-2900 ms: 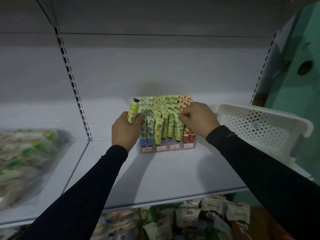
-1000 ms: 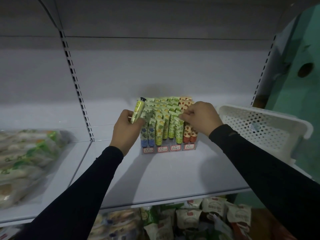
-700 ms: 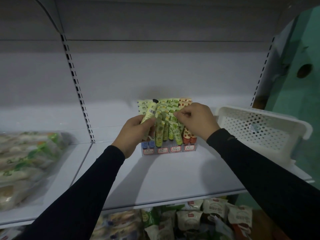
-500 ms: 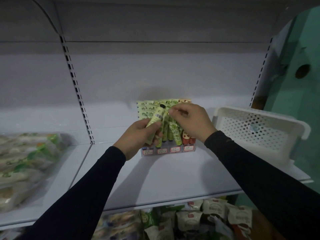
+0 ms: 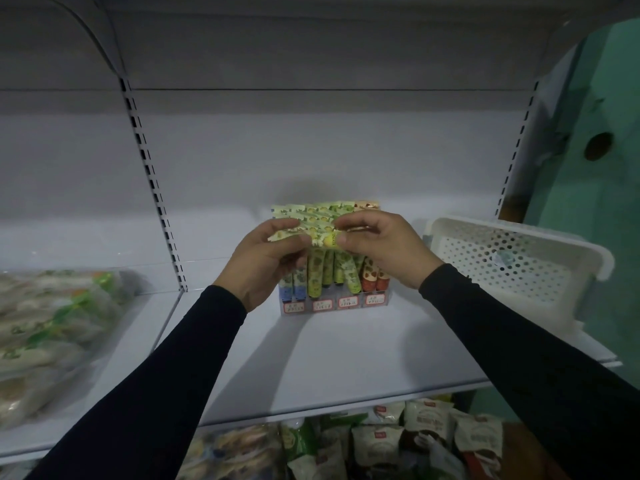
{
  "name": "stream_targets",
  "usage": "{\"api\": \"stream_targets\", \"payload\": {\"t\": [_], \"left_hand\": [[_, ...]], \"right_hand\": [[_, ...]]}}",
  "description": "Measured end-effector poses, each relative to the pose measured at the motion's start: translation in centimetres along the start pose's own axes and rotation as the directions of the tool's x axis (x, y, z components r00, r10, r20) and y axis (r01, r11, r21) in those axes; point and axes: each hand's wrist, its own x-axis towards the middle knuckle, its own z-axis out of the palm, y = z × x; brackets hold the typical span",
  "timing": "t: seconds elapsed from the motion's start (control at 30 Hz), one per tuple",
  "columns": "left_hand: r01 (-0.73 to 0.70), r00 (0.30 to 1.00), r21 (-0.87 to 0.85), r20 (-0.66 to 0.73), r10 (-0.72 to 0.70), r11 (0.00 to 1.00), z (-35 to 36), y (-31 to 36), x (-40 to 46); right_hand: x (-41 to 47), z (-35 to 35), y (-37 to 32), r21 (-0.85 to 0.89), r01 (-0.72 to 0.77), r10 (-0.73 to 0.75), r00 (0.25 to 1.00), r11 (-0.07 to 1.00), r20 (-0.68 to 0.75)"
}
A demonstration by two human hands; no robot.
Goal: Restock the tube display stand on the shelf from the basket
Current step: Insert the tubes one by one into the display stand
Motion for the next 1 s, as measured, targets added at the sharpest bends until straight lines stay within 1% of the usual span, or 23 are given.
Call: {"api": "stream_targets", "payload": {"t": [0.13,0.2,0.23,0.3,0.37,0.47,0.53,0.67,0.7,0.77,0.83,0.87,0.93,1.0], "left_hand": [[-0.043,0.998,0.044,-0.034,0.044,0.998,0.5,0.2,0.1],[-0.049,0.999,0.079,-0.008,0.050,0.996,0.8,0.2,0.2],[-0.055,0.998,0.122,0.017,0.053,0.991,0.9,0.1,0.3],[-0.076,0.995,0.239,0.082,0.058,0.968,0.9,0.0,0.3],[-0.090,0.990,0.332,0.130,0.049,0.939,1.1,-0.2,0.1],[-0.097,0.991,0.392,0.124,0.052,0.915,1.7,-0.2,-0.2],[-0.108,0.991,0.412,0.121,0.063,0.905,1.7,-0.1,-0.1],[-0.138,0.989,0.437,0.115,0.097,0.889,1.5,0.1,-0.2],[-0.160,0.986,0.464,0.106,0.125,0.871,1.5,0.0,-0.2],[-0.223,0.971,0.573,0.060,0.231,0.789,1.1,-0.1,0.0],[-0.262,0.933,0.710,0.013,0.359,0.654,0.4,-0.2,0.4],[-0.265,0.913,0.771,0.007,0.408,0.580,0.0,-0.2,0.5],[-0.253,0.890,0.855,0.022,0.455,0.452,-0.5,-0.5,0.5],[-0.270,0.874,0.893,0.071,0.480,0.359,-0.6,-0.8,0.4]], "right_hand": [[-0.3,-0.1,0.4,-0.095,-0.044,0.053,0.994,0.995,0.097],[-0.3,0.0,0.4,-0.144,-0.070,0.094,0.983,0.987,0.161],[-0.3,0.2,0.4,-0.157,-0.073,0.099,0.982,0.985,0.161],[-0.2,0.4,-0.1,-0.175,-0.056,0.072,0.993,0.983,0.089],[0.2,0.4,-0.6,-0.212,-0.010,0.012,1.000,0.977,0.007],[0.7,0.4,-1.1,-0.208,0.043,-0.044,0.999,0.977,0.002],[1.2,0.2,-1.1,-0.188,0.016,-0.016,1.000,0.982,-0.002],[1.7,-0.1,-0.7,-0.068,-0.076,0.076,0.997,0.995,-0.002],[1.7,-0.2,-0.6,-0.080,-0.077,0.076,0.997,0.994,-0.020],[1.8,-0.3,-0.4,-0.195,-0.056,0.039,0.995,0.979,-0.090],[1.6,-0.2,-0.1,-0.364,-0.025,-0.030,0.989,0.931,-0.145],[1.5,-0.1,0.0,-0.442,-0.001,-0.072,0.986,0.897,-0.149],[1.4,0.5,0.4,-0.548,0.046,-0.140,0.981,0.835,-0.131],[1.4,1.1,1.1,-0.616,0.079,-0.191,0.974,0.784,-0.118]]}}
